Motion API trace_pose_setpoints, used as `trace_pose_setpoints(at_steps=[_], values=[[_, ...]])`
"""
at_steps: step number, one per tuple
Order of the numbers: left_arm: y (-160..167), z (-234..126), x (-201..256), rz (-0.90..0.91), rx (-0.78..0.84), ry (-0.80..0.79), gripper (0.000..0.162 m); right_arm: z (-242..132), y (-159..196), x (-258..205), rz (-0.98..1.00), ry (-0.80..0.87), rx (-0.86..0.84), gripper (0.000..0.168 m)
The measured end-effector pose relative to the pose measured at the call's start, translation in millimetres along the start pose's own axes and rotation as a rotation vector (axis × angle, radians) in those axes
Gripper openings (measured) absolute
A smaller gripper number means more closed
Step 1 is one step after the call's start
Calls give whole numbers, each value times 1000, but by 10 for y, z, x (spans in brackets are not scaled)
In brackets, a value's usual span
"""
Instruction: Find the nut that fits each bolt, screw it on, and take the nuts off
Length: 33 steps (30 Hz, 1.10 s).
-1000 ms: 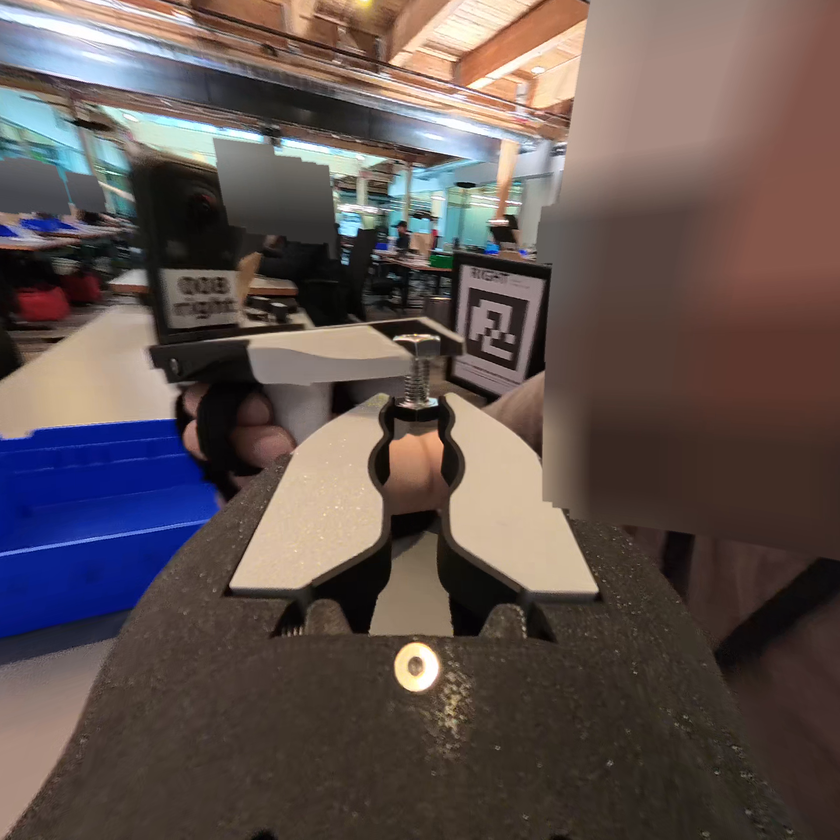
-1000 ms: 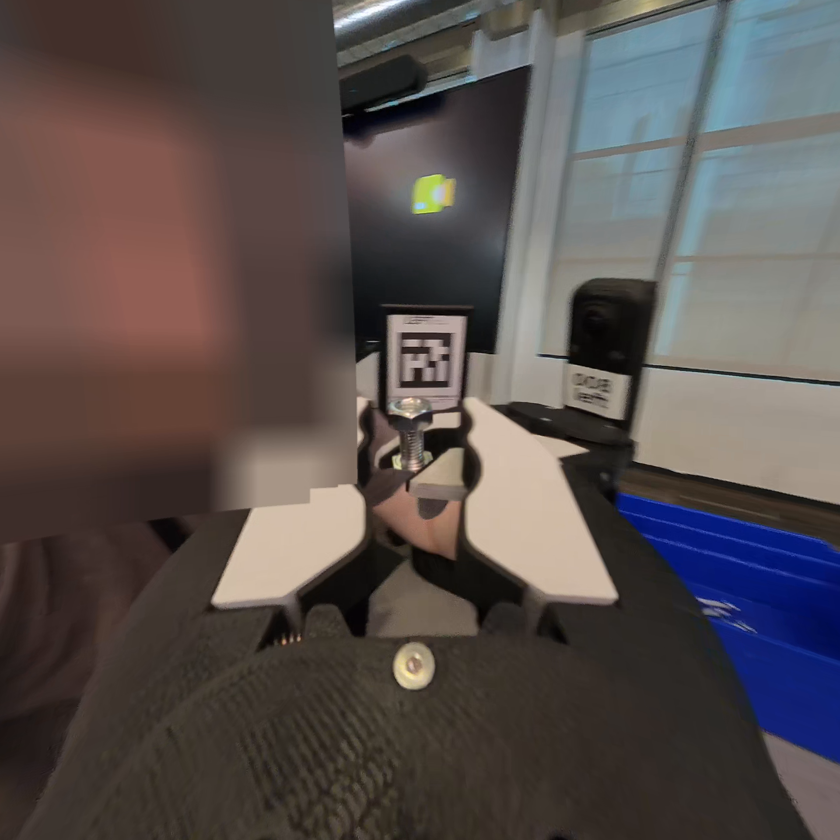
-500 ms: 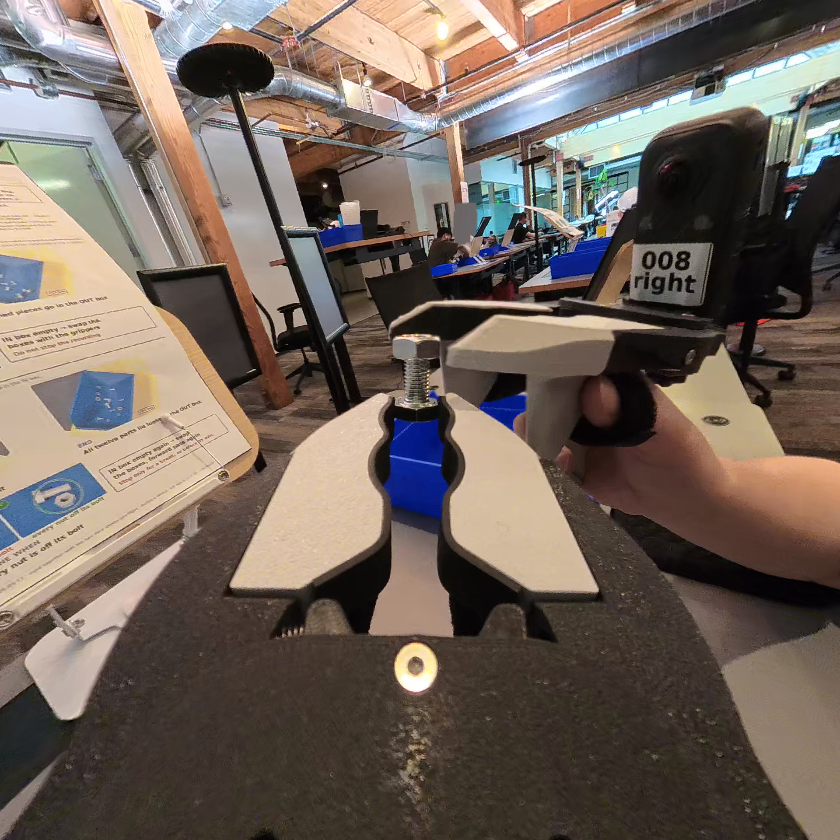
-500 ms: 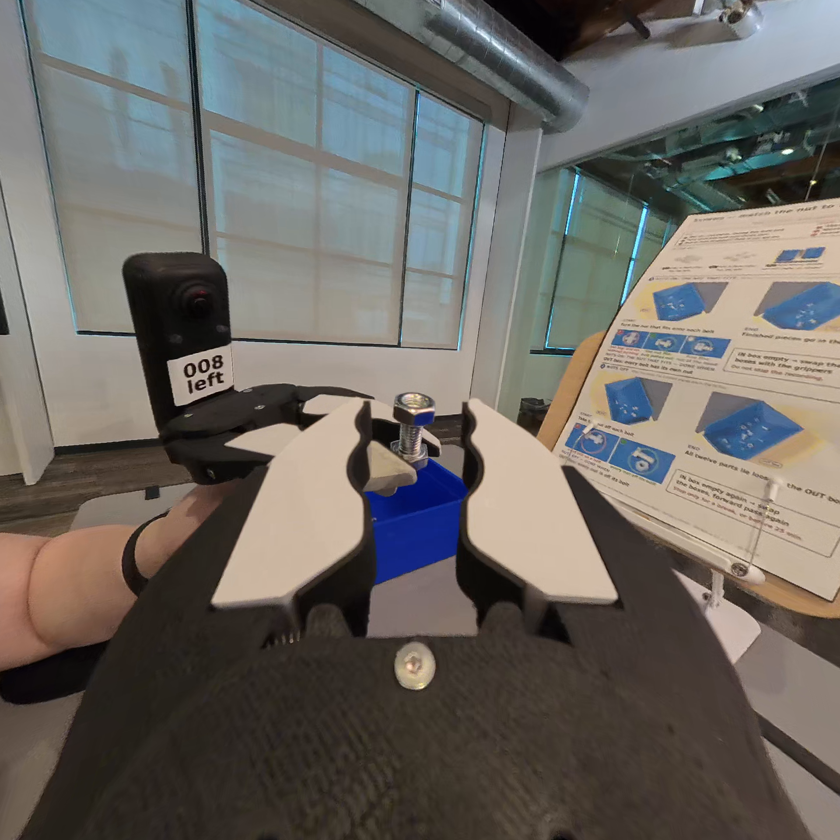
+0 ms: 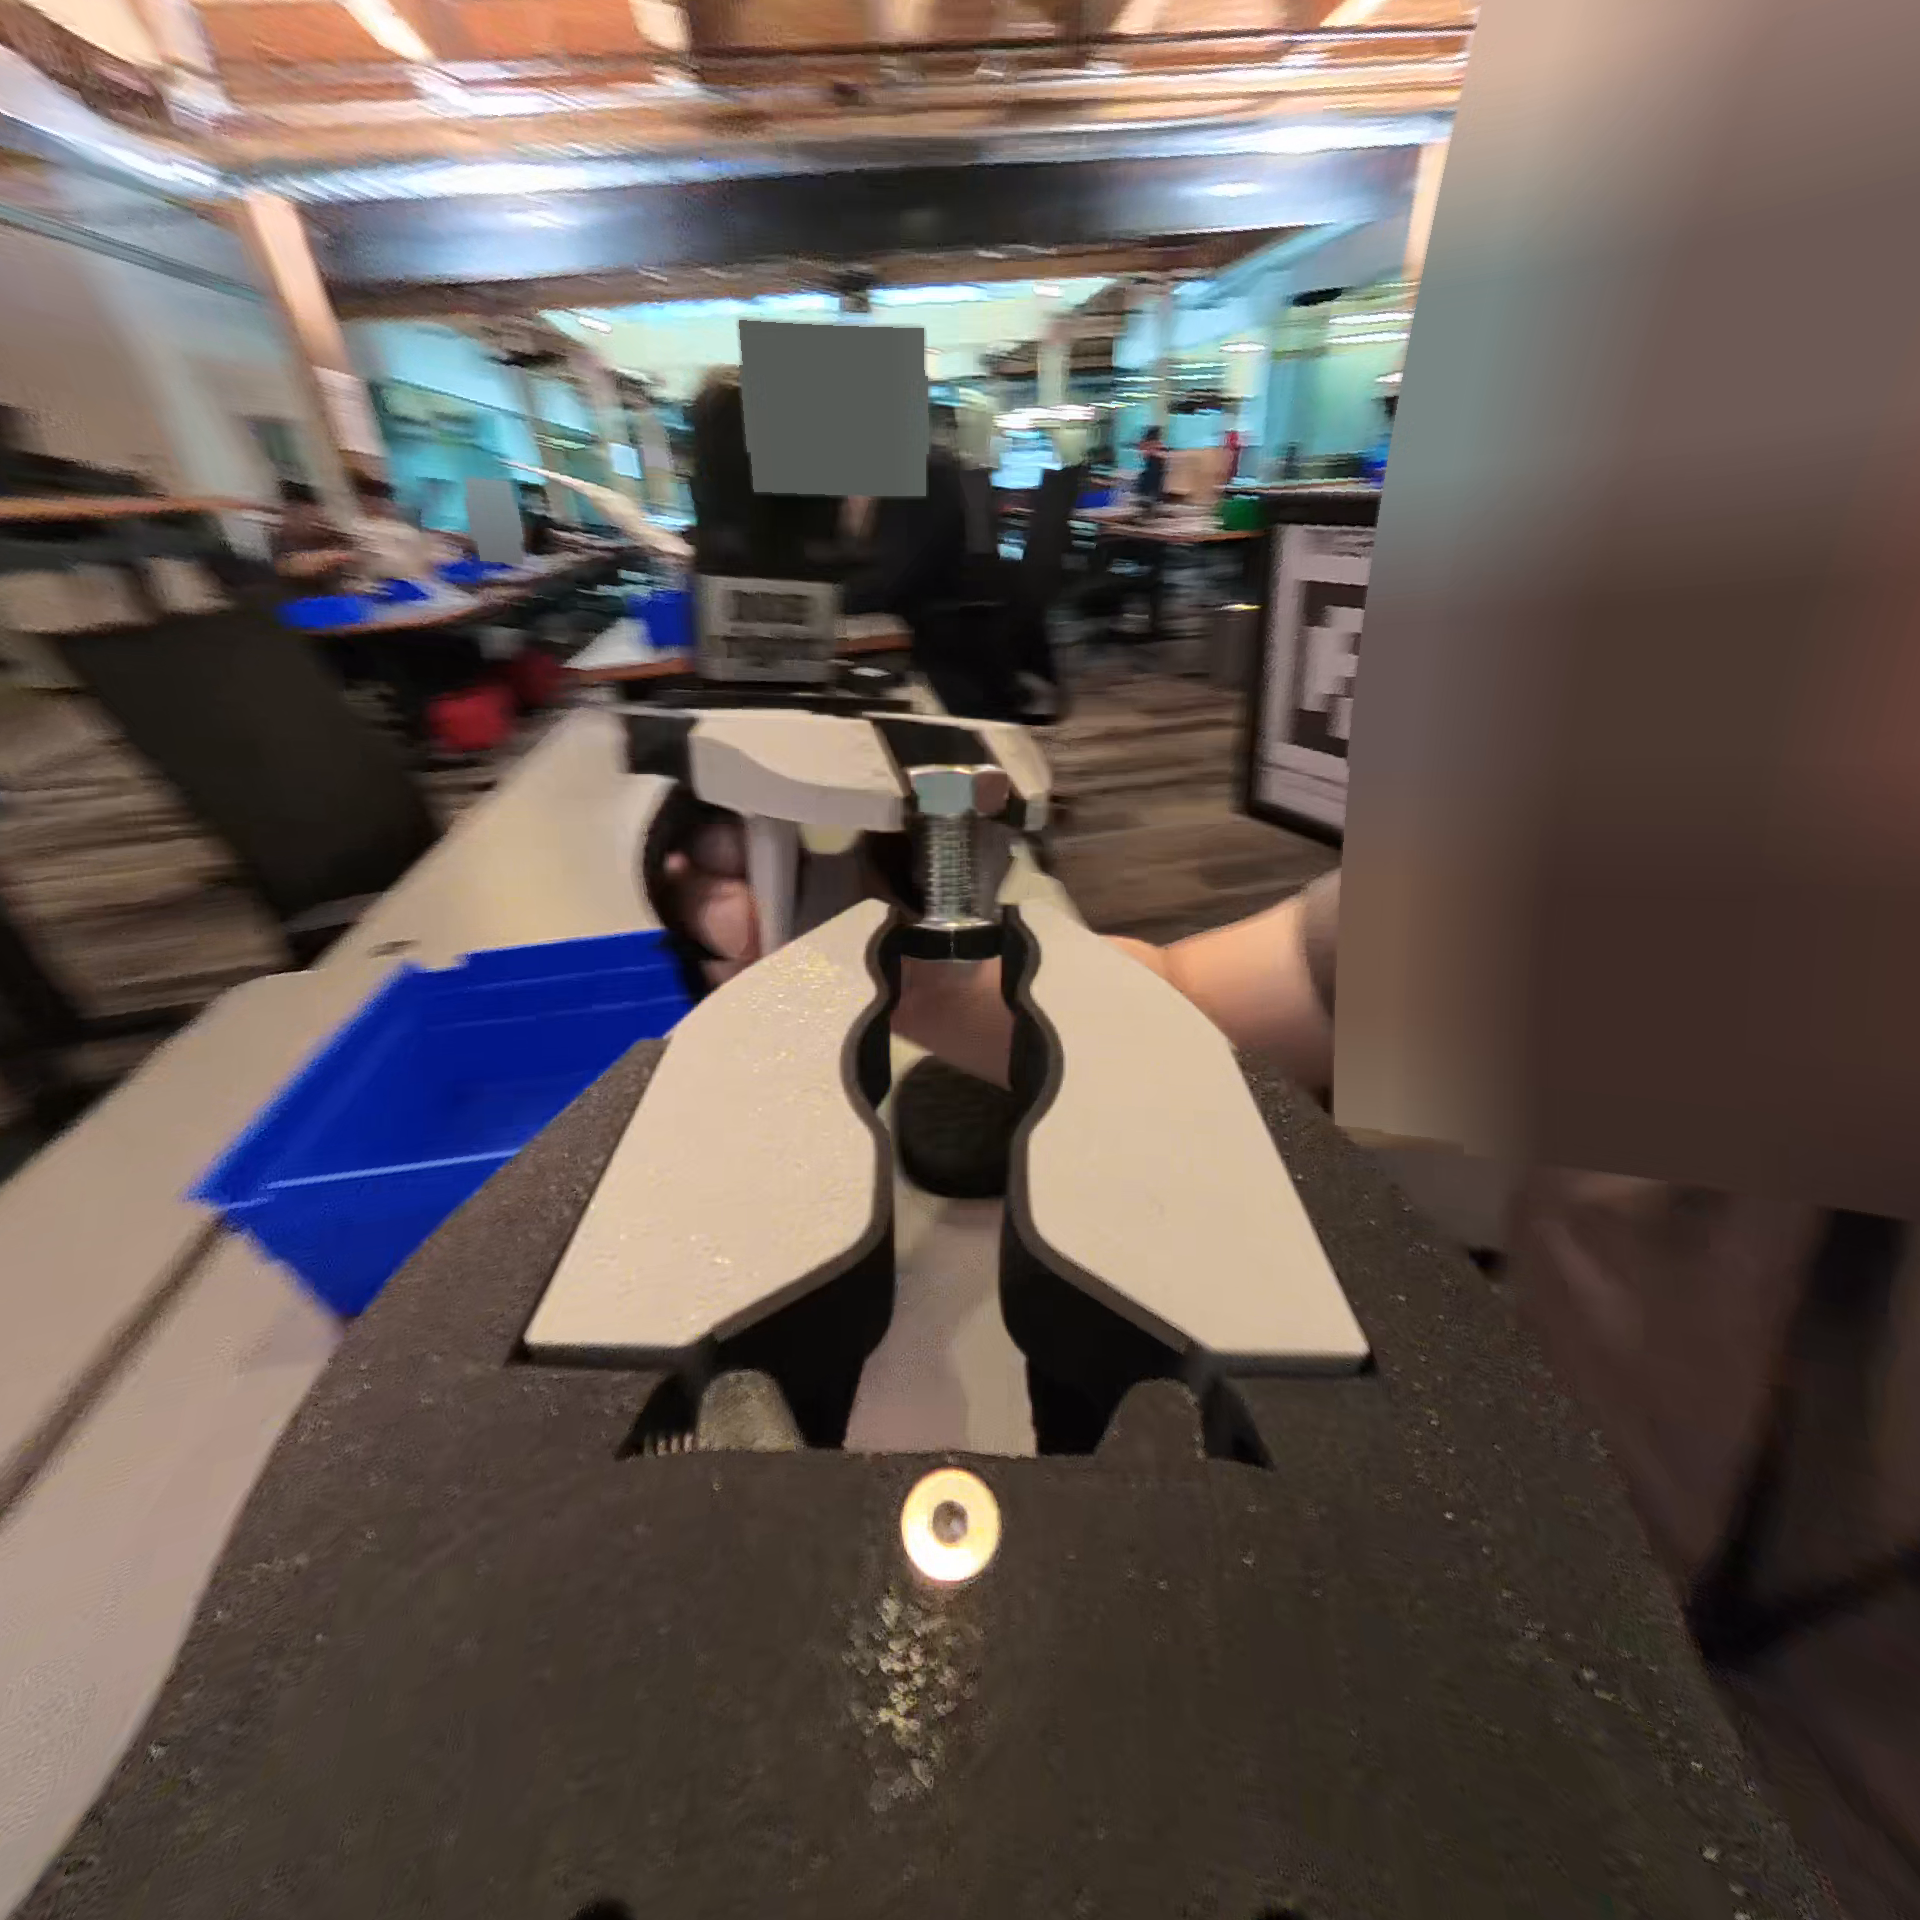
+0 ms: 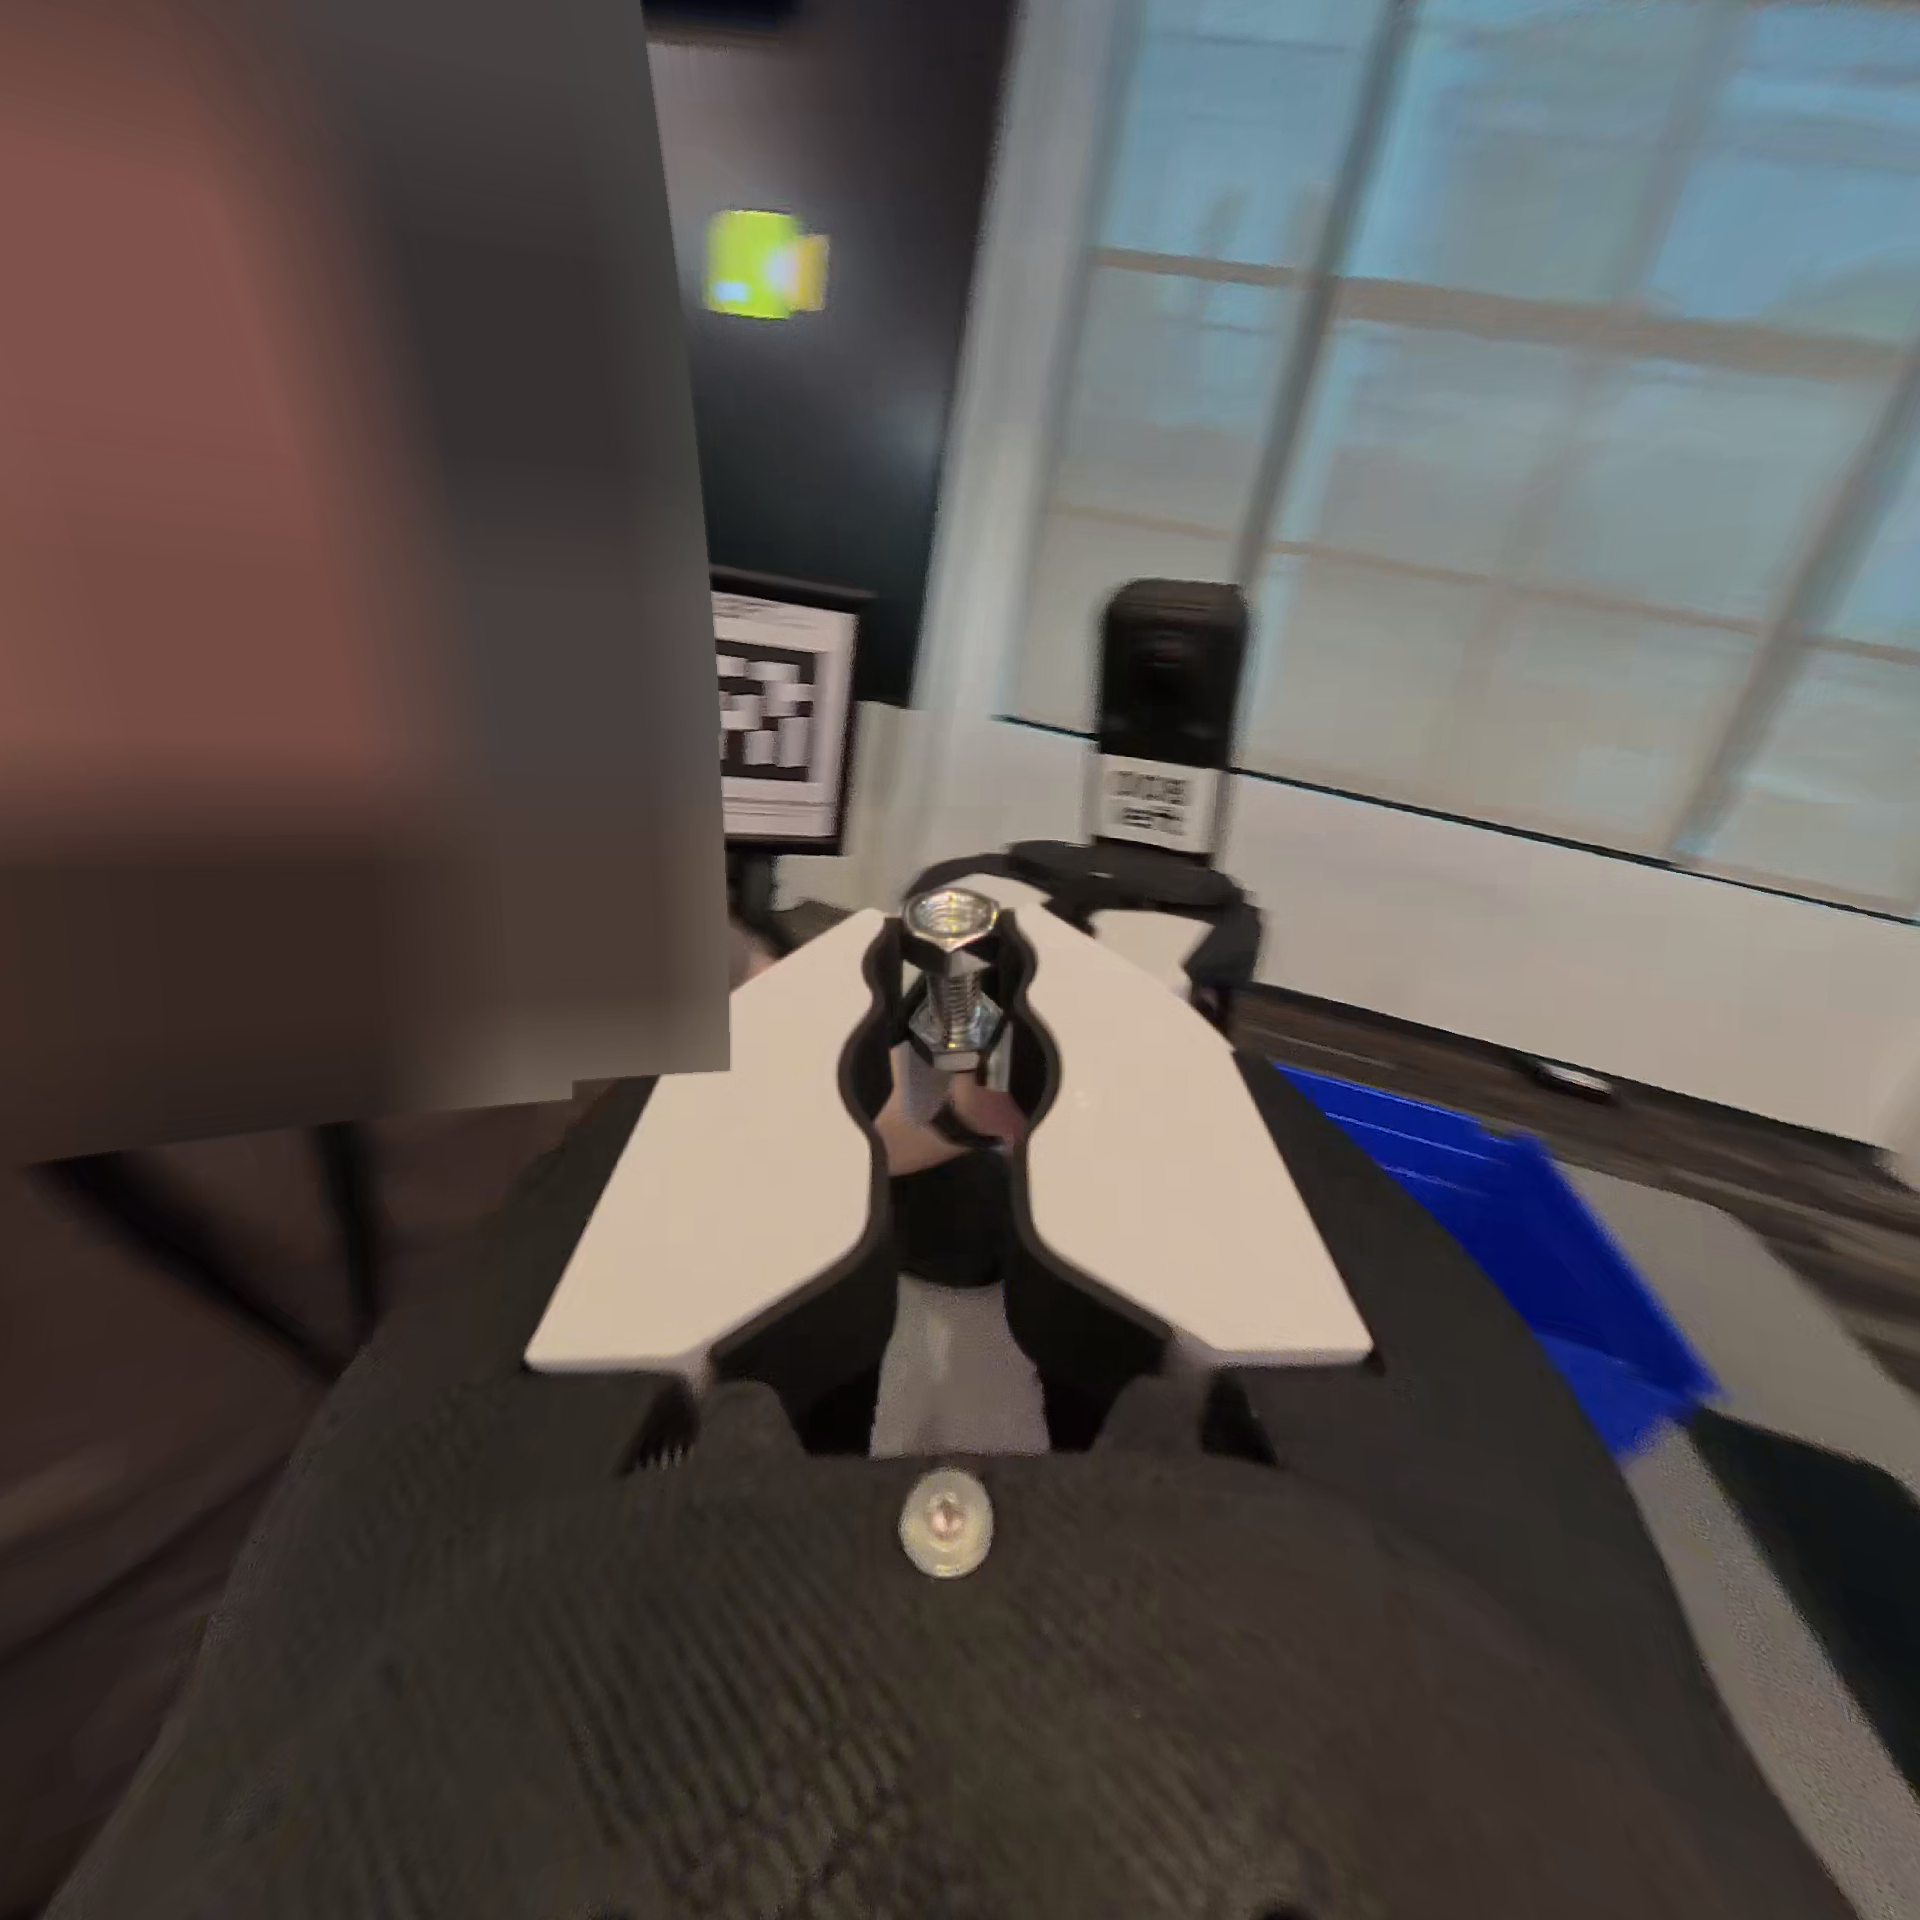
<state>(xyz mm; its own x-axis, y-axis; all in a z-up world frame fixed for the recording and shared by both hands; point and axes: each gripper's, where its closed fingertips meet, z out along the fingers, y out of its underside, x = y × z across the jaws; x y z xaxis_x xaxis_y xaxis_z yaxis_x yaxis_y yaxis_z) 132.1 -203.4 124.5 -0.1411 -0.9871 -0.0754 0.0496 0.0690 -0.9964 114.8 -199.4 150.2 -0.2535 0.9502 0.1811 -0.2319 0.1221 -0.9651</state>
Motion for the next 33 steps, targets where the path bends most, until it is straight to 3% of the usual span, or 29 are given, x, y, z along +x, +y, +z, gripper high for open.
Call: trace_pose_setpoints(at_steps=[4,8,11,15,17,19,22,29,33], values=[[108,120,331,-106,-10,248,18,3,52,-350,62,-284,37,19],[148,156,516,-227,5,421,18,-2,78,-530,110,-438,71,18],[156,178,573,-264,28,477,18,-5,84,-588,125,-487,85,18],[150,178,523,-225,28,429,18,-7,75,-547,133,-460,83,18],[119,162,463,-205,42,387,18,-1,56,-475,115,-401,91,24],[65,136,398,-203,69,351,18,12,47,-366,88,-308,83,46],[-35,81,209,-204,122,242,18,-23,-40,-199,39,-164,83,47],[-49,-249,-674,34,131,-492,18,-240,-141,597,-148,584,49,45],[49,-342,-850,86,96,-658,17,-207,63,743,-108,745,3,44]])
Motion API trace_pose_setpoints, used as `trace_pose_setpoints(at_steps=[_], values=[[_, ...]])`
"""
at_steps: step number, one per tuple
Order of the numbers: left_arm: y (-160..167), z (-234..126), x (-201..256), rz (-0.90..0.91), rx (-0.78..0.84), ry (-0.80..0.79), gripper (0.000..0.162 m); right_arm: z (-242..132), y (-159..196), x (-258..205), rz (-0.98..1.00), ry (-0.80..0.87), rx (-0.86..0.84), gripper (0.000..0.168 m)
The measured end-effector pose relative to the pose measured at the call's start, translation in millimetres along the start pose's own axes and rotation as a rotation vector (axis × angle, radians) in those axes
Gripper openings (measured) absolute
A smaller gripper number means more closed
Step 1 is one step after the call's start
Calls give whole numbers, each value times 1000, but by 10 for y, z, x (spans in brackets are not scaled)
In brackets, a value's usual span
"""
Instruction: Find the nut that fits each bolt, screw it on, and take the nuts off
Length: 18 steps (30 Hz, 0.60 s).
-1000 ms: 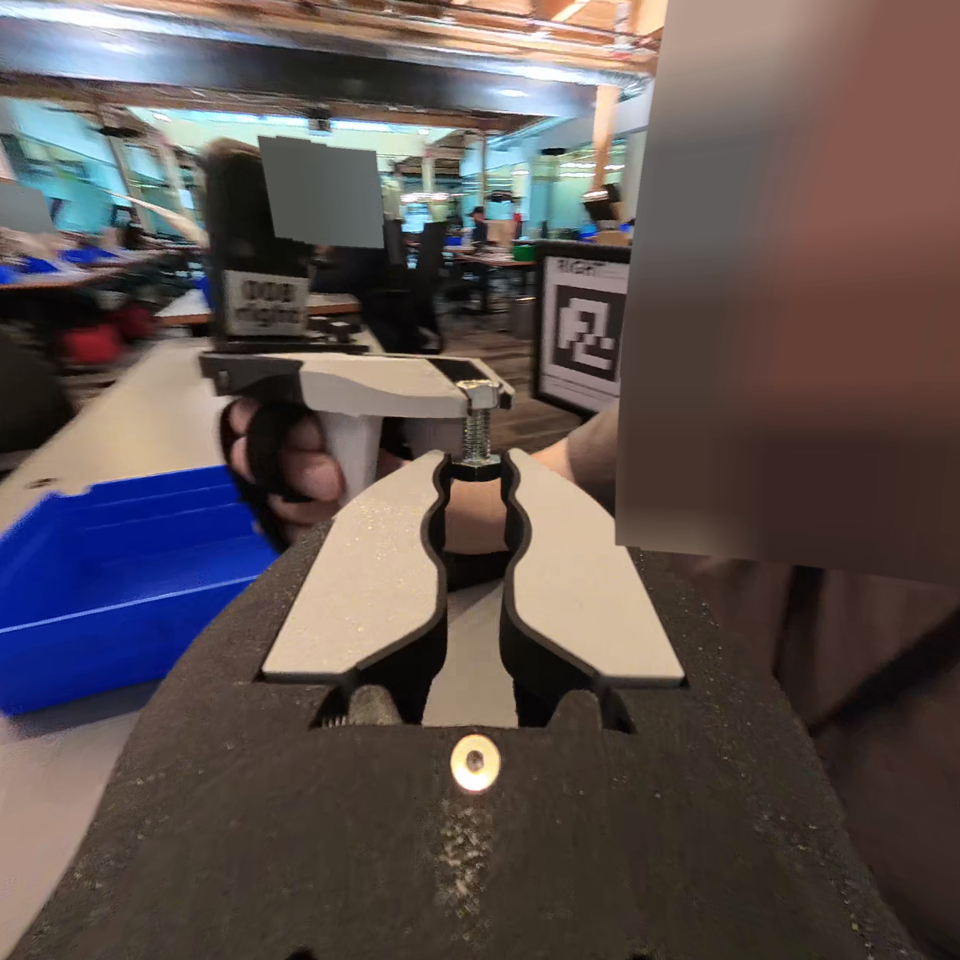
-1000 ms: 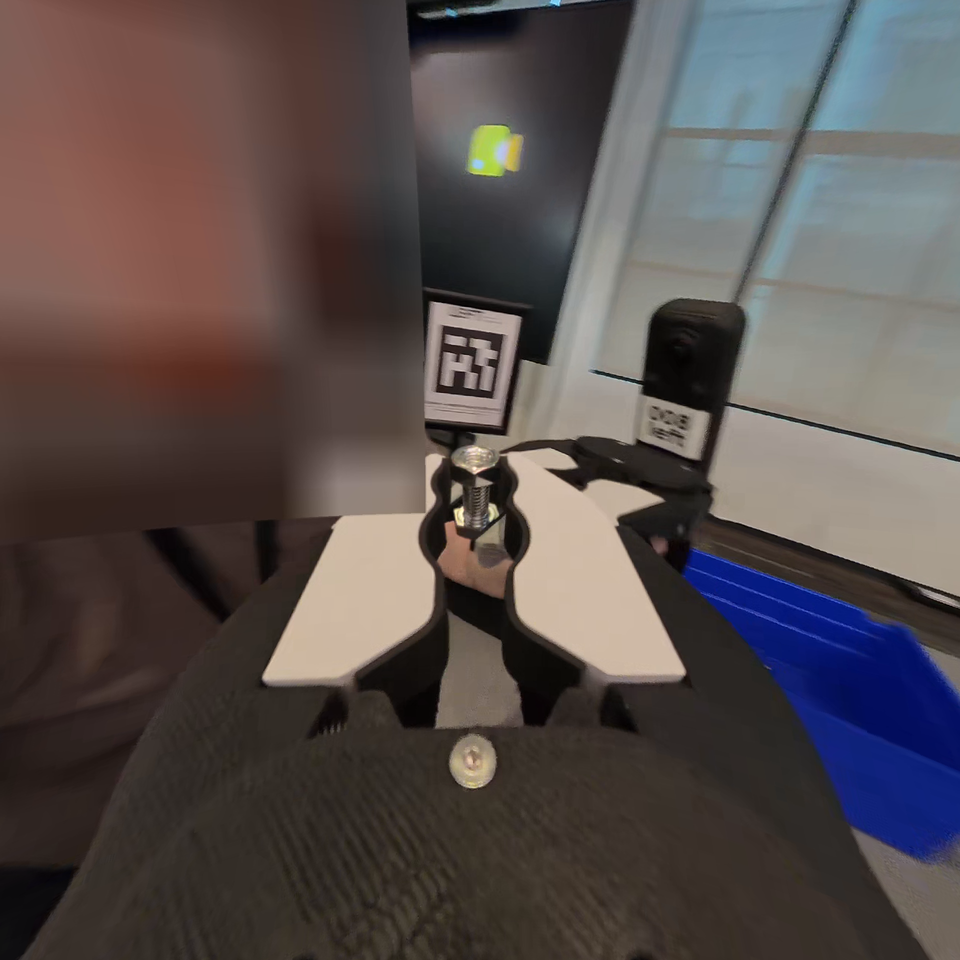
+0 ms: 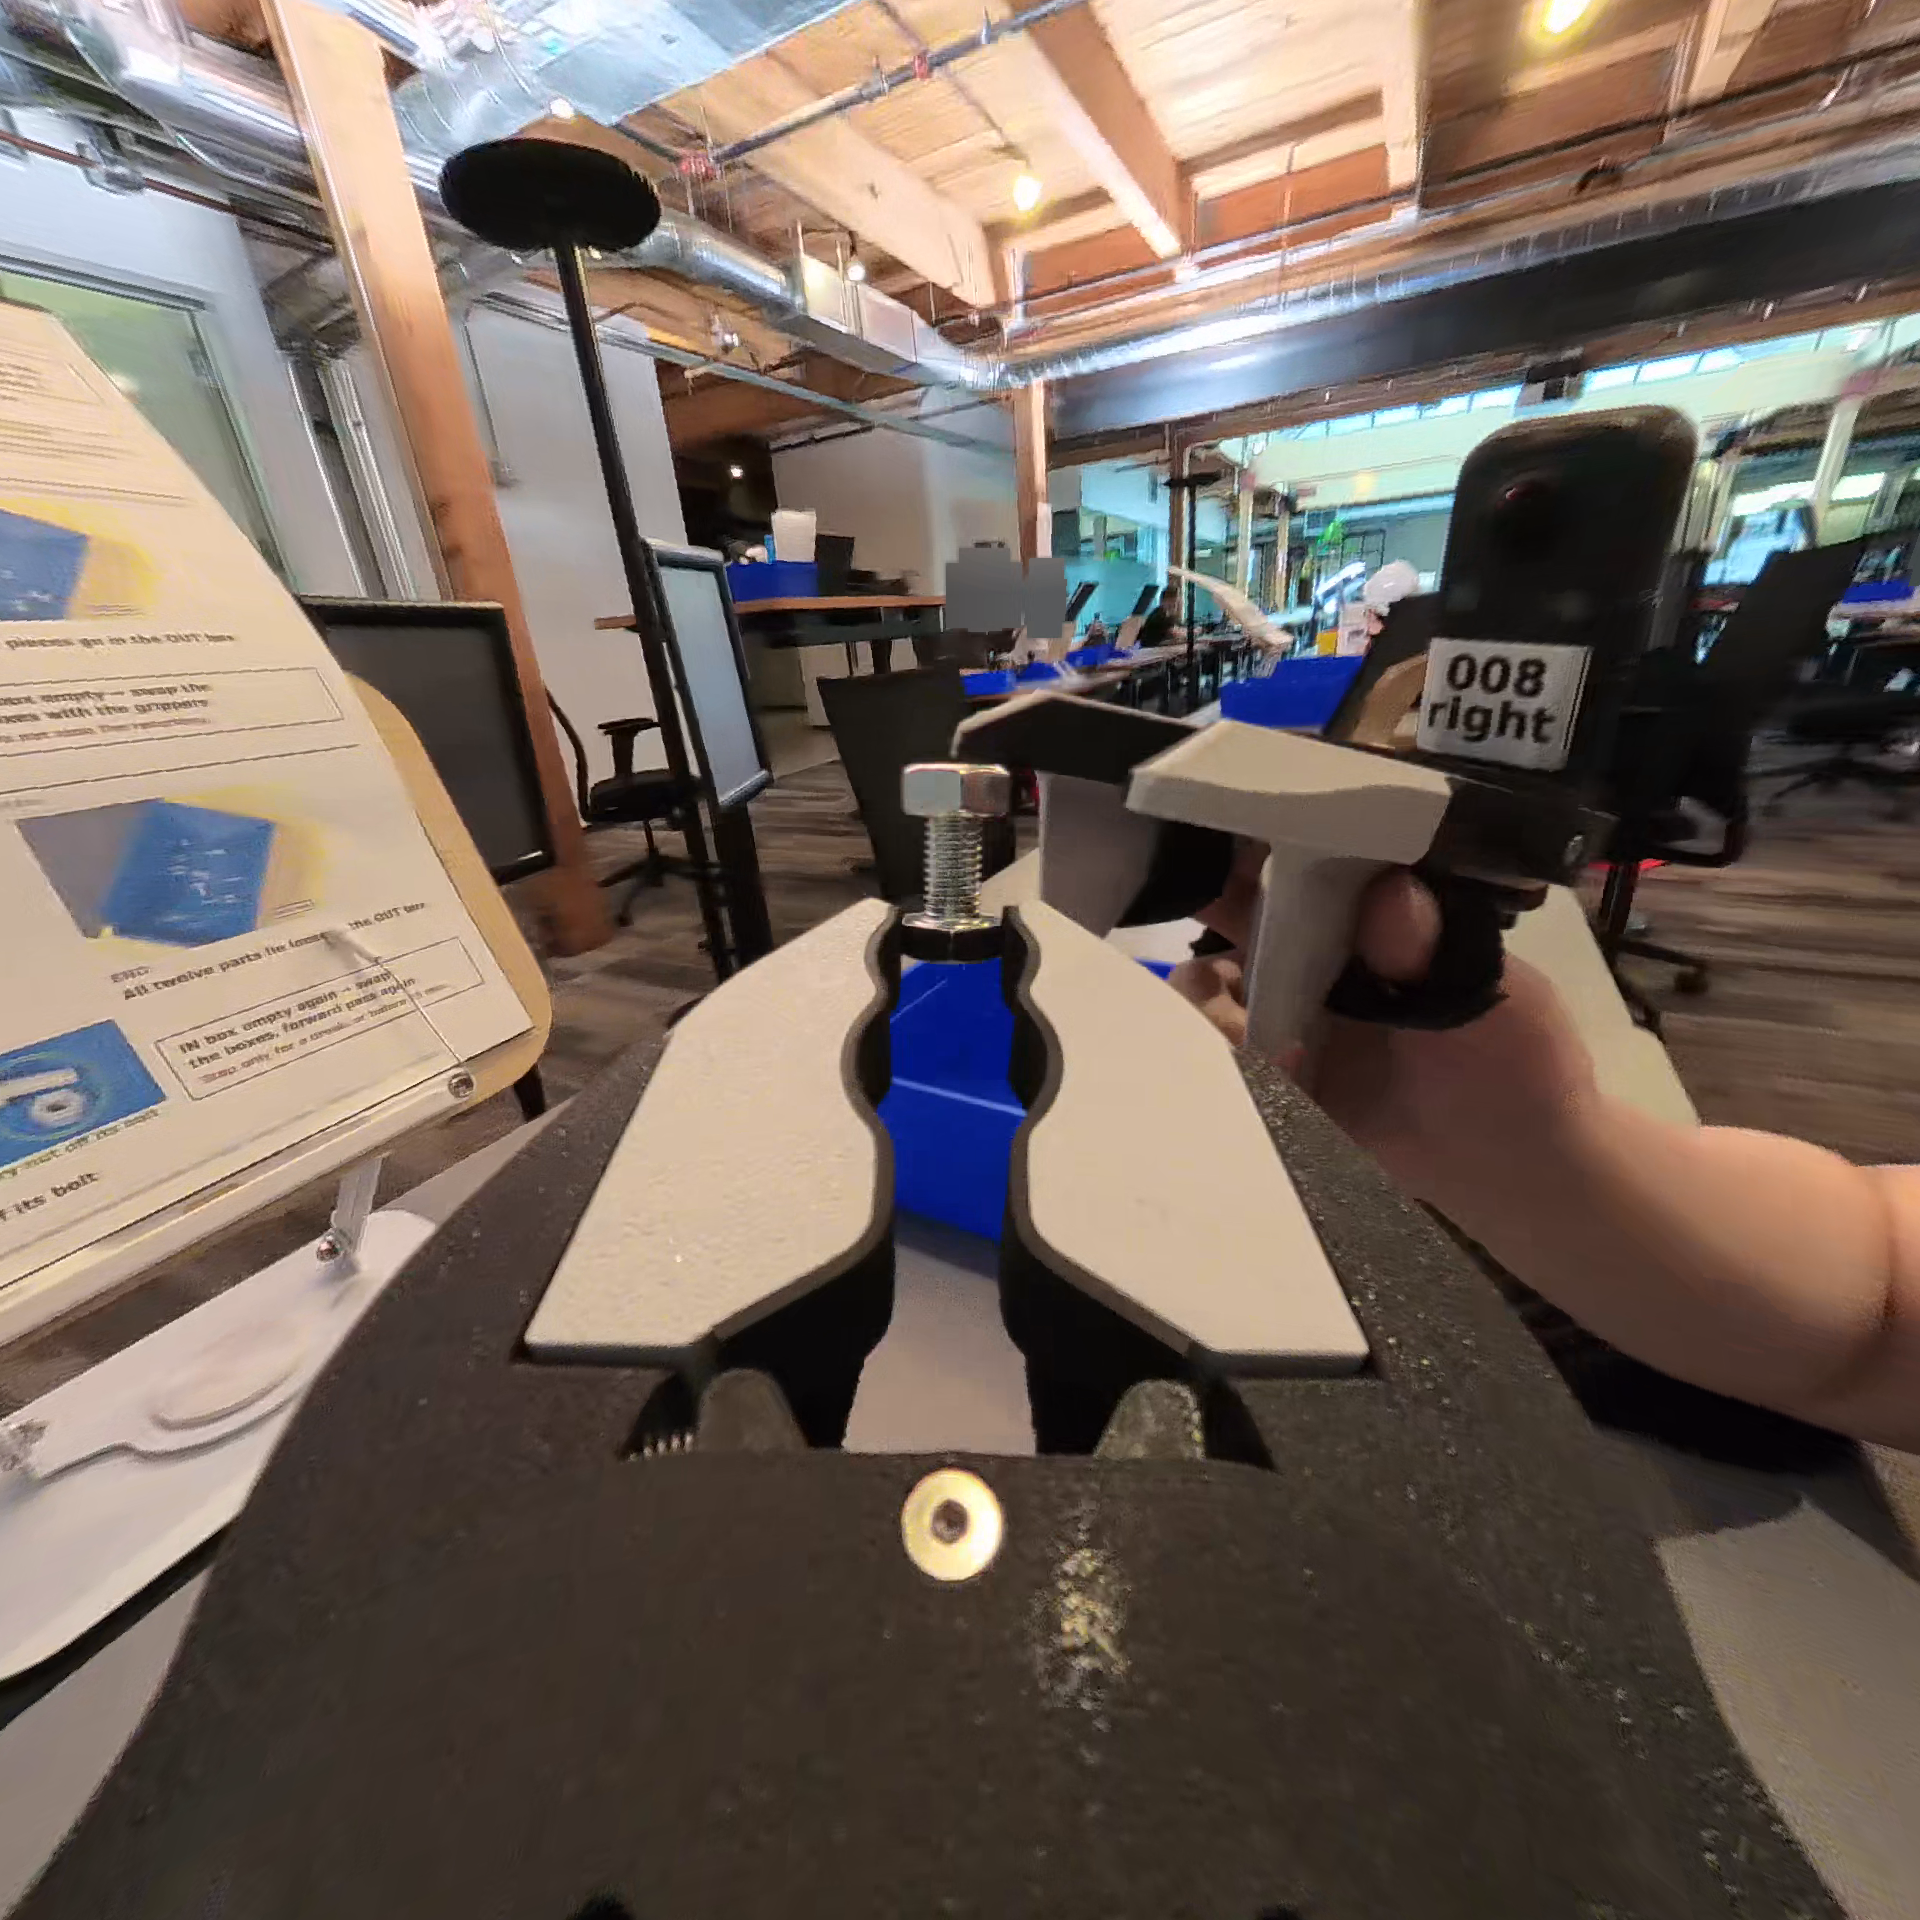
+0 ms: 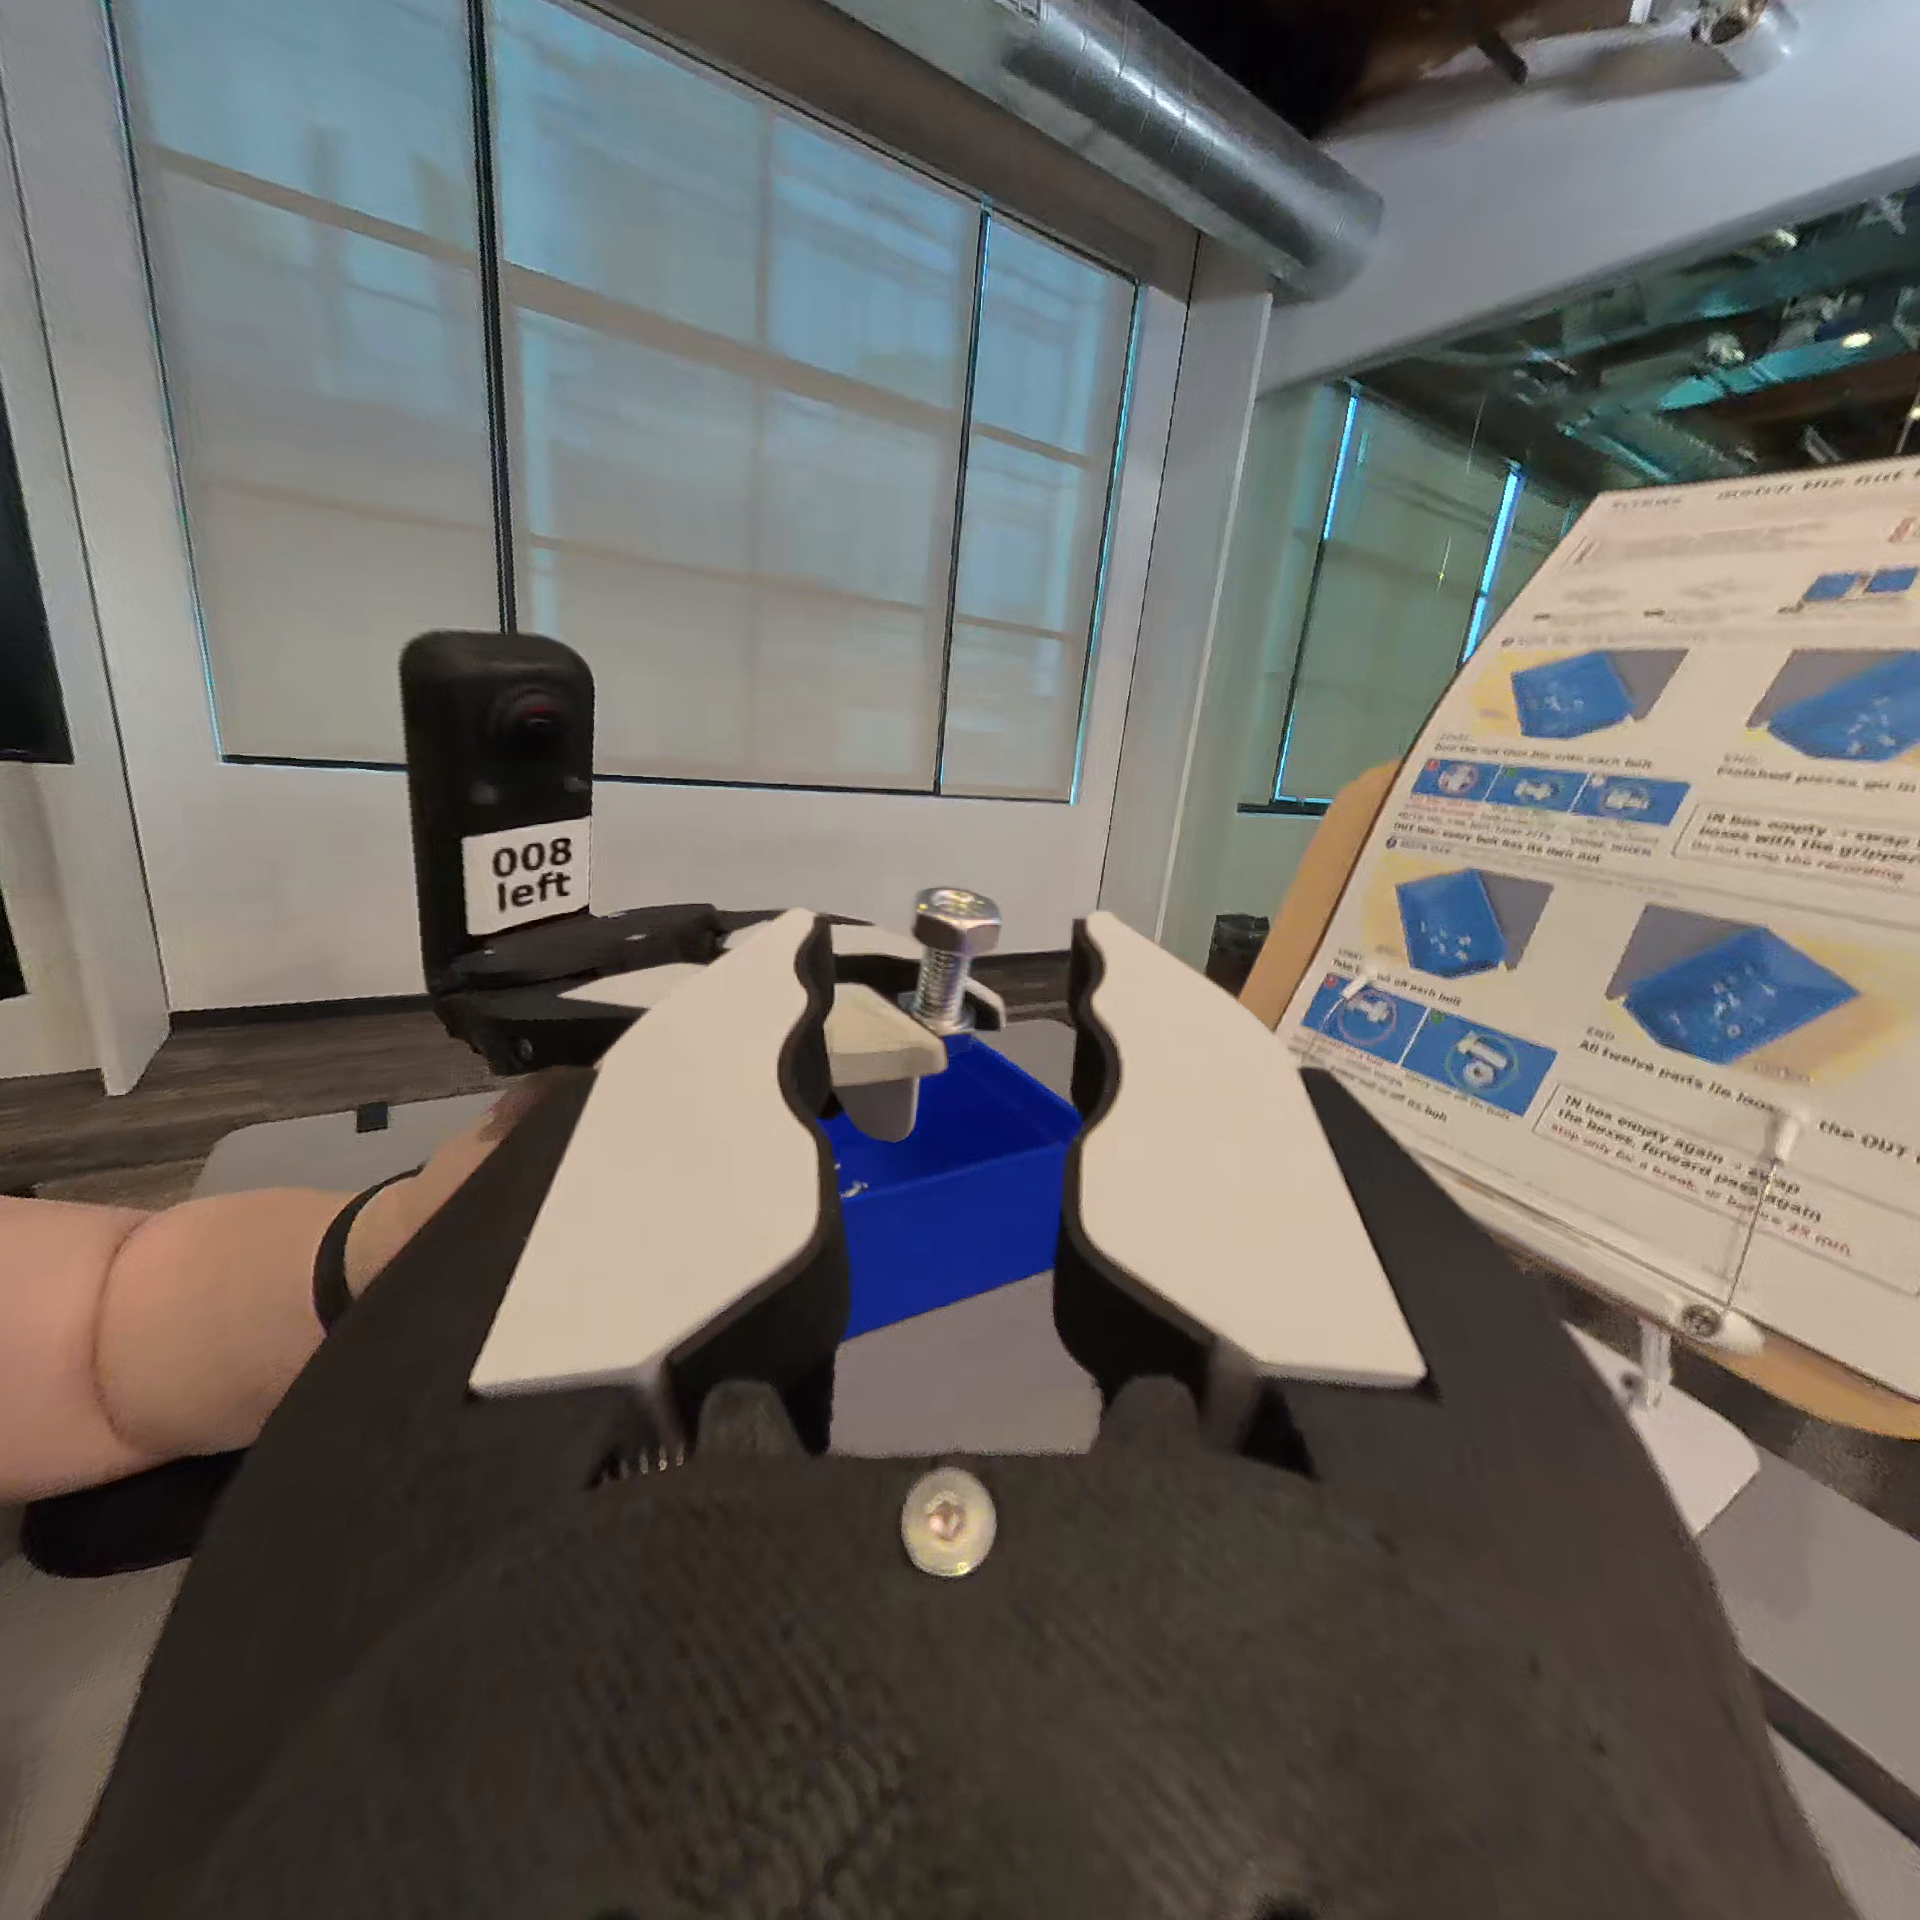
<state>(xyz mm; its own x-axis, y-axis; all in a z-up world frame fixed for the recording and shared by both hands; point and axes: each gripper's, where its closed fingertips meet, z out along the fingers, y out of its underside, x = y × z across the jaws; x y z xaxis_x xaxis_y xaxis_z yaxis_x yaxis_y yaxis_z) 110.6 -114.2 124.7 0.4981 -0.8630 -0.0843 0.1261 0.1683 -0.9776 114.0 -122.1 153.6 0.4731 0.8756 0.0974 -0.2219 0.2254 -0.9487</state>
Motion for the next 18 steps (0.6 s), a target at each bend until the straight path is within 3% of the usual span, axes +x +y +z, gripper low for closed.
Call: trace_pose_setpoints(at_steps=[8,12,18], values=[[85,54,109,64,-50,3,18,37,148,-22,107,-30,-25,19],[53,49,167,68,-45,51,18,15,98,-71,51,-74,-16,17],[-98,-64,527,-58,-31,400,18,-131,-82,-365,88,-444,-17,18]])
